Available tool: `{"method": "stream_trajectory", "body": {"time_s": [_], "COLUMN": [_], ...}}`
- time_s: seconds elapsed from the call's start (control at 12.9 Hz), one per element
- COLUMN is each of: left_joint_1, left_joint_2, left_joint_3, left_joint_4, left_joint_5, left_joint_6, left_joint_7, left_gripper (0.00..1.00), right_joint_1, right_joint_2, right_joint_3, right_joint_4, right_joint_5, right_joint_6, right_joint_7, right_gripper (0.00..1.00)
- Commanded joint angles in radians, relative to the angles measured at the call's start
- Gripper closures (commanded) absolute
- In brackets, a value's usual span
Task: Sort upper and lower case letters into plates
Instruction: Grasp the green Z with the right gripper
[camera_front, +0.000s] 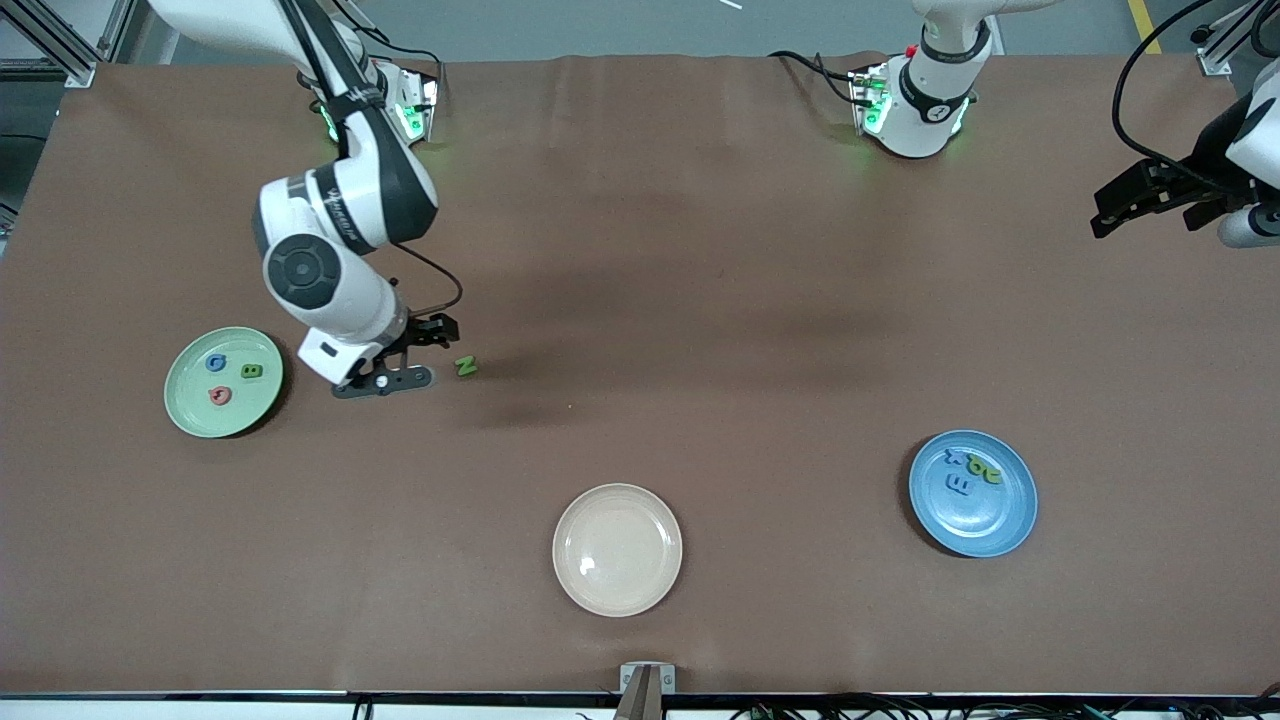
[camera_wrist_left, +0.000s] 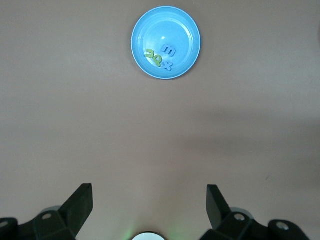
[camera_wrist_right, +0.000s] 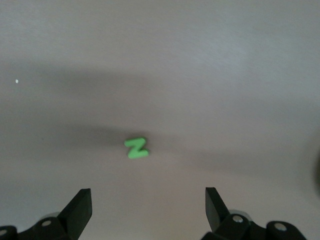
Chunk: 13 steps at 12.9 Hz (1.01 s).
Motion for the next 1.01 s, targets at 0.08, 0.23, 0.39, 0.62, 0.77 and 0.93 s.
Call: {"method": "stream_trajectory", "body": {"time_s": [0.08, 0.23, 0.39, 0.62, 0.77, 0.93], "left_joint_1": [-0.001, -0.001, -0.001, 0.0, 0.0, -0.001], "left_joint_2": [-0.017, -0.017, -0.023, -0.024, -0.024, -0.025], "left_joint_3": [0.003, 0.003, 0.003, 0.003, 0.003, 0.003], "left_joint_4": [-0.011, -0.012, -0.012, -0.014, -0.012, -0.011], "left_joint_5": [-0.02, -0.02, -0.02, -0.02, -0.02, -0.02], "left_joint_6": [0.006, 0.003, -0.001, -0.001, -0.001, -0.001], "left_joint_7": [0.009, 0.017, 0.018, 0.02, 0.02, 0.023], "left_gripper": [0.0, 0.0, 0.0, 0.0, 0.0, 0.0], "right_joint_1": [0.061, 0.069, 0.069, 0.069, 0.069, 0.067], "right_joint_2": [0.051, 0.082, 0.123, 0.168, 0.183, 0.183], "right_joint_3": [-0.013, -0.013, -0.013, -0.013, -0.011, -0.013], "right_joint_4": [-0.128, -0.161, -0.18, -0.181, -0.181, -0.183], "right_joint_5": [0.002, 0.0, 0.0, 0.0, 0.0, 0.0], "right_joint_6": [0.24, 0.32, 0.389, 0.438, 0.449, 0.444], "right_joint_7": [-0.006, -0.007, -0.018, -0.023, -0.023, -0.023], "right_gripper": [0.0, 0.0, 0.0, 0.0, 0.02, 0.13]}}
